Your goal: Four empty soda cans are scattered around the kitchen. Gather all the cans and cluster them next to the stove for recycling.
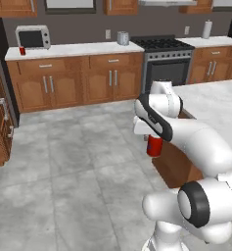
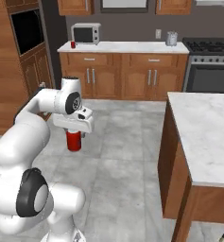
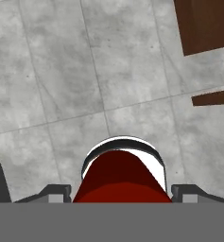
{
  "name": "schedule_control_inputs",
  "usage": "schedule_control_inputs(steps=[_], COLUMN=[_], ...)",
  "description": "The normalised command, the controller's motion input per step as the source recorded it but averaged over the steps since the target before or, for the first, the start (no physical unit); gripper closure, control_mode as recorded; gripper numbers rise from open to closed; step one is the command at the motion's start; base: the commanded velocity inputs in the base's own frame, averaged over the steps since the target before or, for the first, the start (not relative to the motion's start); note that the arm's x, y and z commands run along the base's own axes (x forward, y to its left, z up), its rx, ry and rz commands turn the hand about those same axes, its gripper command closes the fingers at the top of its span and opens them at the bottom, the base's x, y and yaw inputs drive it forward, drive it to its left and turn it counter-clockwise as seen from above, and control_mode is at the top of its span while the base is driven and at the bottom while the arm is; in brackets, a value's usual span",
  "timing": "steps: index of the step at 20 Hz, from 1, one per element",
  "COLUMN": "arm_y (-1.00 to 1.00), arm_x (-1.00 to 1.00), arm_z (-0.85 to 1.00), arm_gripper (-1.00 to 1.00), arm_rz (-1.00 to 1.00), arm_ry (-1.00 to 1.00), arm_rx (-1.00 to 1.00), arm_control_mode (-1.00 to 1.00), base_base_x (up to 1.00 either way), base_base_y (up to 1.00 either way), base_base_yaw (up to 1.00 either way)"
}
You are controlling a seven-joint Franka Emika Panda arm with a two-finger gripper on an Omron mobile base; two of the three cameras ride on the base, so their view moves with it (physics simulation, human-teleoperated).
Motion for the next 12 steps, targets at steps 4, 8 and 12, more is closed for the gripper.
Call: schedule_control_inputs(steps=[4, 8, 12], arm_y=[0.0, 0.0, 0.0], arm_x=[0.0, 0.0, 0.0], arm_z=[0.0, 0.0, 0.0], arm_gripper=[1.0, 1.0, 1.0], arm_rz=[0.0, 0.0, 0.0], arm_ry=[0.0, 0.0, 0.0], arm_rx=[0.0, 0.0, 0.0], arm_control_mode=[1.0, 1.0, 1.0], base_base_x=[0.8, 0.72, 0.63], base_base_y=[0.69, 0.45, 0.28], base_base_yaw=[-0.08, -0.1, -0.08])
